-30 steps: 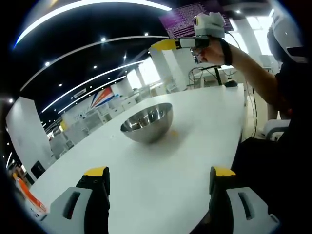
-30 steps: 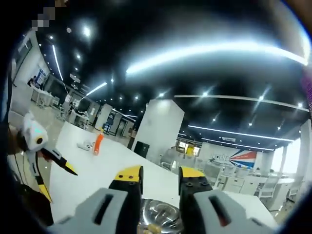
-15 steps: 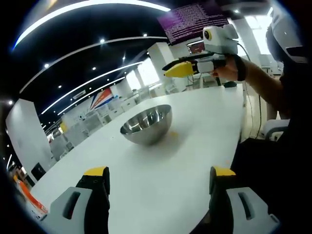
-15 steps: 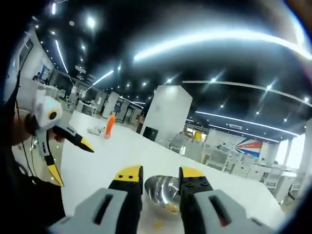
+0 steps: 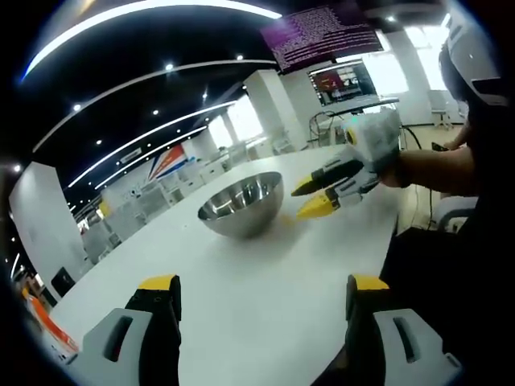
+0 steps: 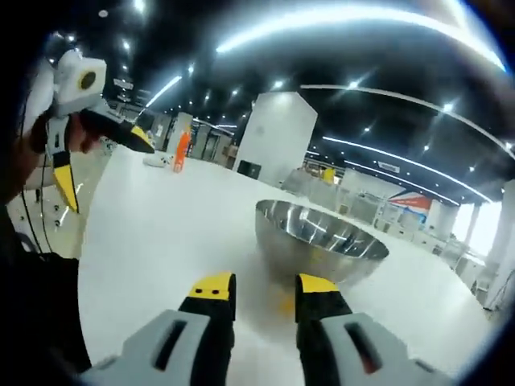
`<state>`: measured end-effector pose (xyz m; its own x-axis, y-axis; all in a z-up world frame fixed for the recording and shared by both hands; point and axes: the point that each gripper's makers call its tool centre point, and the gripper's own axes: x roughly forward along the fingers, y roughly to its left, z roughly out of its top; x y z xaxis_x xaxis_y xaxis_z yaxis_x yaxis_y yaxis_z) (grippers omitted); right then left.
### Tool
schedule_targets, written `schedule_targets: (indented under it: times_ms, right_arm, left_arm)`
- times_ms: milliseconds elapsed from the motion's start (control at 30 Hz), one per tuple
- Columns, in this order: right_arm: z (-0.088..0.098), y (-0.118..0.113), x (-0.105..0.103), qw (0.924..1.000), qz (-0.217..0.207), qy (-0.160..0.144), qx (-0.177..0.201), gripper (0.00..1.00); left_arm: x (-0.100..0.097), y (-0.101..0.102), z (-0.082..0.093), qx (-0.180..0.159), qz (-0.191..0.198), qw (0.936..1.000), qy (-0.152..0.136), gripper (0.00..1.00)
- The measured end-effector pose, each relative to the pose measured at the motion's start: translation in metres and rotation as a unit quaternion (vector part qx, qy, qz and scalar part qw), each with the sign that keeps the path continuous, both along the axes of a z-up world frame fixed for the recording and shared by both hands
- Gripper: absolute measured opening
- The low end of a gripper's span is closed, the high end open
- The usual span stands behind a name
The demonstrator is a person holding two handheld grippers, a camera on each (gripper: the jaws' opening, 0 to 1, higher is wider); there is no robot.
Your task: Pick up the QQ candy scattered on the table and place it into the stainless steel bowl on the table
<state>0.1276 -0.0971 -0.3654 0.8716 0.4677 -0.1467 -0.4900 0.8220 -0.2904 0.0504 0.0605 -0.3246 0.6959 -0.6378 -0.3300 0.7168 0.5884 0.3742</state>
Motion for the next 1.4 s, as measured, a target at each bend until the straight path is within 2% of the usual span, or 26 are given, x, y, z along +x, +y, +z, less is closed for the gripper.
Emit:
schedule_targets:
  times_ms: [167,433,667,867,1200,1267,1333,1400]
  right_arm:
    - [-0.023,-0.015,0.024,0.9982,-0.041,0.038,0.022,0.25]
    - [-0.03,-0.016,0.037,0.9969,-0.054,0.051,0.025,0.25]
    - [-0.034,-0.018,0.039,0.9939,-0.064,0.077,0.045,0.23]
    - [-0.041,-0.014,0.036,0.9939,-0.064,0.085,0.03,0.22]
    - [-0.042,-0.013,0.036,0.9933,-0.064,0.09,0.034,0.18]
    - [-0.042,-0.013,0.036,0.9926,-0.066,0.095,0.037,0.15]
    - [-0.044,-0.012,0.034,0.99,-0.068,0.111,0.054,0.08]
    - [-0.044,-0.014,0.033,0.9897,-0.07,0.112,0.055,0.07]
  left_arm:
    - [0.0,0.0,-0.001,-0.002,-0.001,1.0,0.001,0.85]
    - [0.003,0.003,-0.006,-0.003,0.003,1.0,0.007,0.85]
    - [0.005,0.001,-0.004,-0.009,0.003,0.9999,0.005,0.85]
    - [0.006,0.0,-0.005,-0.008,0.002,1.0,0.006,0.85]
    - [0.006,0.0,-0.004,-0.008,-0.001,1.0,0.005,0.85]
    - [0.005,0.0,-0.004,-0.007,-0.001,1.0,0.005,0.85]
    - [0.005,0.0,-0.004,-0.005,-0.001,1.0,0.005,0.85]
    - [0.005,0.0,-0.004,-0.005,-0.001,1.0,0.005,0.85]
